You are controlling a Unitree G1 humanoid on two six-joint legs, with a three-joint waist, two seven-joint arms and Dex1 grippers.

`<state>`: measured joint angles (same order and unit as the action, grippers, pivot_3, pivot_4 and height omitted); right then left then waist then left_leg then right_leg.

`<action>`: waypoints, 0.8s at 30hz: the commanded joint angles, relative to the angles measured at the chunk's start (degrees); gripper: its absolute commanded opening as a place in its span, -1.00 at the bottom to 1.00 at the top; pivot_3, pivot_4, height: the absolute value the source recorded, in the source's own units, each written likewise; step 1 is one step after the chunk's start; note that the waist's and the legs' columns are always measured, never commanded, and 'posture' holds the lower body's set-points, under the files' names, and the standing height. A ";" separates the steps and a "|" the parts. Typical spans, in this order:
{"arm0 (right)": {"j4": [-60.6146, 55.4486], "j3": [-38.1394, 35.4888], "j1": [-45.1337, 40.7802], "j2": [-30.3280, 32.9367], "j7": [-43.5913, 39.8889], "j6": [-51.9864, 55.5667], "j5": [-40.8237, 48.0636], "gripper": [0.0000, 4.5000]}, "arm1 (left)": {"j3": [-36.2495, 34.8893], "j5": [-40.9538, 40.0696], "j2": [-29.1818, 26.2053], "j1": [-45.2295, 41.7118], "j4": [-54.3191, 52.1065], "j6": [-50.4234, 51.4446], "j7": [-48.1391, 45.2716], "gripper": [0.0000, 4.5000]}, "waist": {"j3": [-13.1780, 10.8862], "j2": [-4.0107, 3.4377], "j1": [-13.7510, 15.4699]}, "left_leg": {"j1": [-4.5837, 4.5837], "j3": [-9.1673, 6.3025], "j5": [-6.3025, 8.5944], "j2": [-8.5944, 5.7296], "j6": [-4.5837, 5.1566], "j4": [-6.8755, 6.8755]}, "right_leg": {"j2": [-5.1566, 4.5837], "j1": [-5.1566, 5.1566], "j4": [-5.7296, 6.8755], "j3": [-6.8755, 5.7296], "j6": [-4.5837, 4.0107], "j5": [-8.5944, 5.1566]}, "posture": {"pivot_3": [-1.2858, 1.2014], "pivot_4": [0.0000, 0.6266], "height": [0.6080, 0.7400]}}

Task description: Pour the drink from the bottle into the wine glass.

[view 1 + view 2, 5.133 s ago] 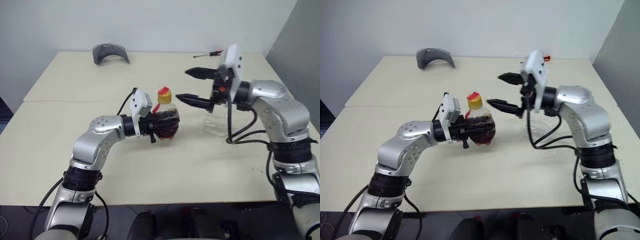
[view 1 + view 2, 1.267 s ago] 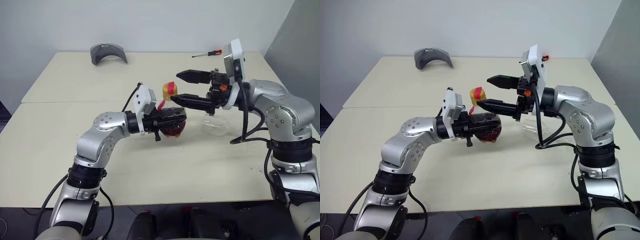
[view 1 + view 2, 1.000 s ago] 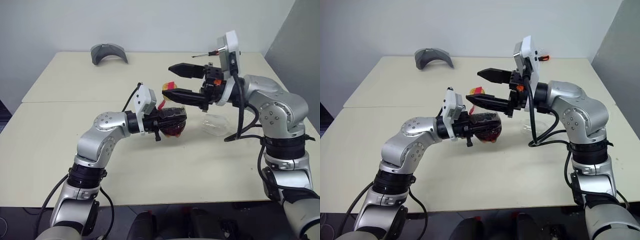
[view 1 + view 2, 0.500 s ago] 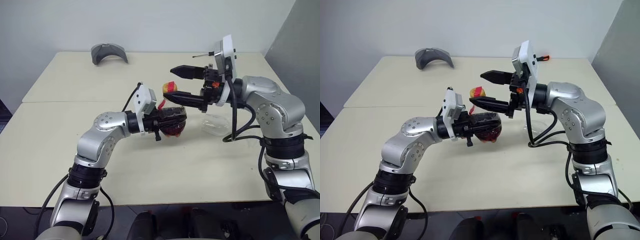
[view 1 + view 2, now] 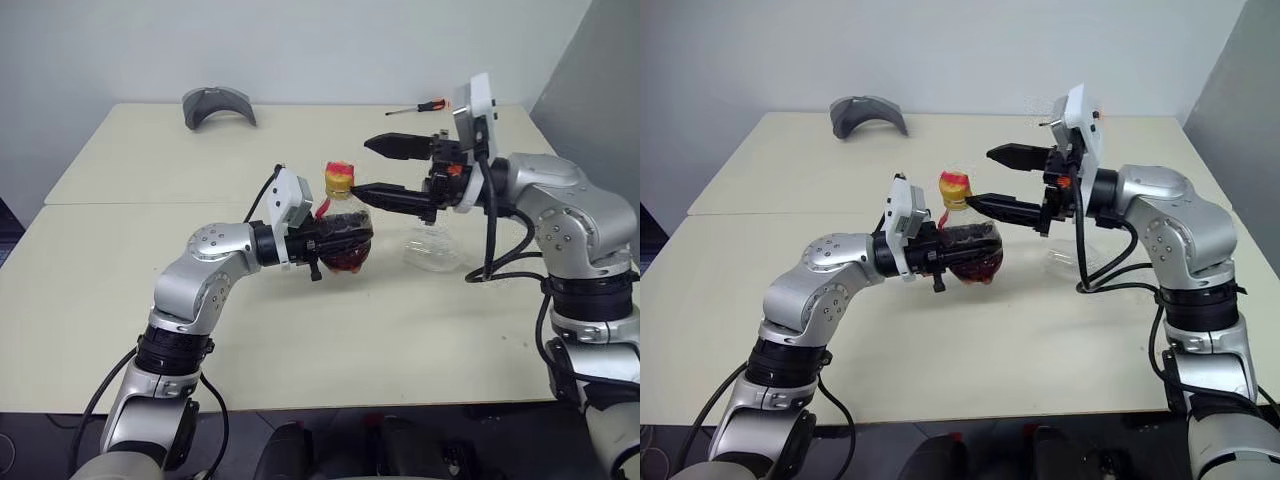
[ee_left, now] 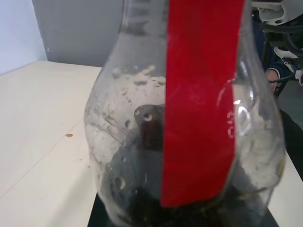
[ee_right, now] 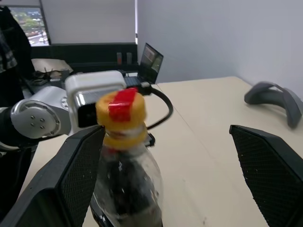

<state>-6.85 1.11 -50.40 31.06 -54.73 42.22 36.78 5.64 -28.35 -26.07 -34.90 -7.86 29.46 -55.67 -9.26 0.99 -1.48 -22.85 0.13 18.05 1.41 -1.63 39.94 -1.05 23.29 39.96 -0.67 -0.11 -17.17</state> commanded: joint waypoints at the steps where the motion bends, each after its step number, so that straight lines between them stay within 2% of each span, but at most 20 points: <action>1: -3.01 -1.98 -0.98 -0.20 0.55 1.46 2.69 0.99 | -1.03 -0.43 0.33 -1.83 -0.97 -1.72 -0.24 -0.57 | 0.00 0.00 -0.06 | 0.00 0.00 0.00 0.01 0.00 -0.01 | 0.01 0.00 0.00 0.00 0.00 0.00 | 0.03 -0.52 1.00; 11: -4.16 -1.77 -2.45 -3.42 2.76 4.44 6.40 0.99 | -1.06 -0.38 0.25 -1.97 -0.84 -1.78 -0.29 -0.57 | 0.00 0.00 -0.04 | 0.00 -0.01 0.00 0.00 0.00 0.00 | 0.01 0.00 0.00 0.00 0.00 0.00 | 0.03 -0.52 1.00; 20: -2.84 -0.89 -3.32 -6.55 3.91 3.95 5.90 0.99 | -1.17 -0.34 0.22 -1.88 -1.03 -1.62 0.04 -0.57 | 0.00 0.00 -0.04 | 0.00 -0.01 -0.01 0.00 -0.01 0.00 | 0.00 0.00 0.00 0.00 0.00 0.00 | 0.03 -0.52 1.00; 23: -2.51 -0.32 -3.04 -6.94 3.51 3.36 5.08 0.74 | -1.23 -0.27 0.17 -1.70 -1.03 -1.69 0.06 -0.57 | 0.00 0.00 -0.04 | 0.00 -0.01 -0.01 0.00 -0.01 0.00 | 0.01 0.00 0.00 0.00 0.00 0.00 | 0.03 -0.52 1.00; 24: -2.43 -0.27 -3.04 -6.98 3.46 3.27 4.92 0.60 | -1.24 -0.26 0.16 -1.70 -1.02 -1.69 0.06 -0.57 | 0.00 0.00 -0.05 | 0.00 0.00 -0.01 0.00 -0.01 0.00 | 0.00 0.00 0.01 0.00 0.00 0.00 | 0.03 -0.52 1.00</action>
<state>-8.58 1.39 -52.58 24.06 -51.16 46.66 41.57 5.64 -28.18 -26.03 -35.26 -7.61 29.31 -55.64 -9.26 0.99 -1.53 -22.85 0.12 18.04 1.41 -1.64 39.94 -1.05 23.29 39.97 -0.67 -0.11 -17.17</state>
